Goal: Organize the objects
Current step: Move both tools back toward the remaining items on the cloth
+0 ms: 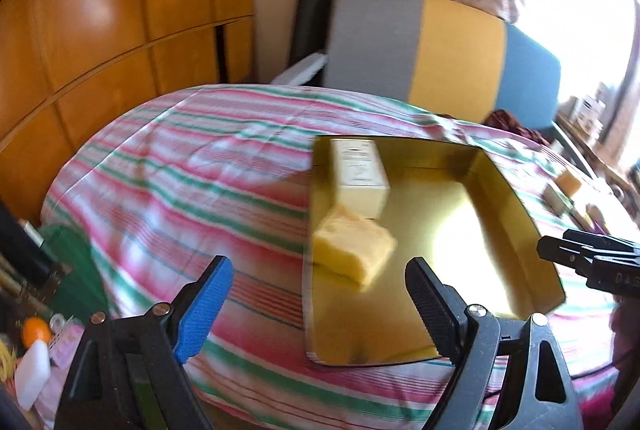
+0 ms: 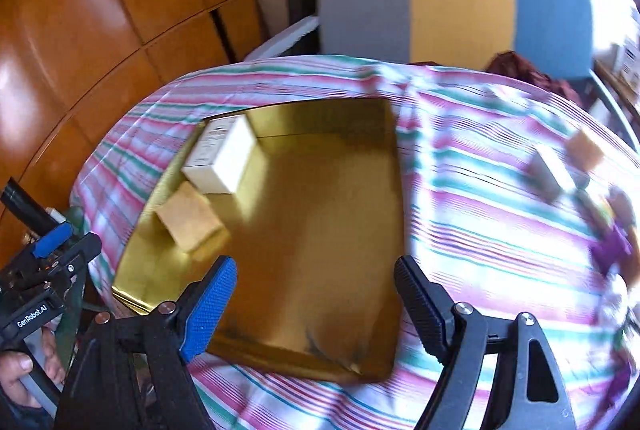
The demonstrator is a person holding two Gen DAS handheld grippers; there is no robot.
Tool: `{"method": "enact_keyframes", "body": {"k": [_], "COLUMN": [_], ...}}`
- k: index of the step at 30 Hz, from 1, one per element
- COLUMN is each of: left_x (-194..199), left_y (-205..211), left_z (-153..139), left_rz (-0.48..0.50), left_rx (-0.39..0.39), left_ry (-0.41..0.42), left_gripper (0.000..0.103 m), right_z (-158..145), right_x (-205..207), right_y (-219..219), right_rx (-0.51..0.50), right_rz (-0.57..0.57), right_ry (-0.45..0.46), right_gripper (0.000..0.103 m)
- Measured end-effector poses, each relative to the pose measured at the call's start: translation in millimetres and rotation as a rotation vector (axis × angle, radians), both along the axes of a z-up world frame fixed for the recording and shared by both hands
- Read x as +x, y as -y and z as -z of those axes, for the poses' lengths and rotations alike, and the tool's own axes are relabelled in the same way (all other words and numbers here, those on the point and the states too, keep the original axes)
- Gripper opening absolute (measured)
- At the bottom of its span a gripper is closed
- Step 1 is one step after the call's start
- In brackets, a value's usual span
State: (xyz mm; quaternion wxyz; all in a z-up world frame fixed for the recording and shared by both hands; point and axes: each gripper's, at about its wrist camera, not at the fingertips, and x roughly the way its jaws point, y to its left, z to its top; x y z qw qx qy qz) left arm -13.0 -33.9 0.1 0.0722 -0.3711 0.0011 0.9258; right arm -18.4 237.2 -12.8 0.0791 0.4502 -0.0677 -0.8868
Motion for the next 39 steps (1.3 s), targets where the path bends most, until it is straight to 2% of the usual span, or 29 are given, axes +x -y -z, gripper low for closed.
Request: {"method": "enact_keyframes", "body": {"k": [9,20,25,30,34,39], "left_x": [5,16,22,30,32,33], "left_y": [-63,-160,-216,-276,-317,-367], "left_z": [-9,-16,-13,-2,11,23], "left_rz": [0.174,0.449,0.595,0.736,0.805,0.884], "left_rx": [-0.034,-0.046,-0.054,-0.067,-0.074,-0.069], "left_ry": [-0.023,-0.033,-0.010,0.032,0.090,0.148], "left_gripper": [0.089,0.089,0.088,0.086,0.081,0.074], "right_z": [-7,-36,-38,-30,-17,-7], "right_x": [42,133,172,191,188,184], "right_y": [-97,-255,-296,-321,-322,-326], "right_rx": [0.014,0.024,0.021,-0.012,-0.011,-0.041], "right_rz": [0.217,0.677,0.799,0.812,0.771,0.763], "right_ry": [0.009,-0.020,-0.013,0.039,0.085,0.089], "right_gripper": [0.083,0.083,0.083,0.083,0.083,0.083]}}
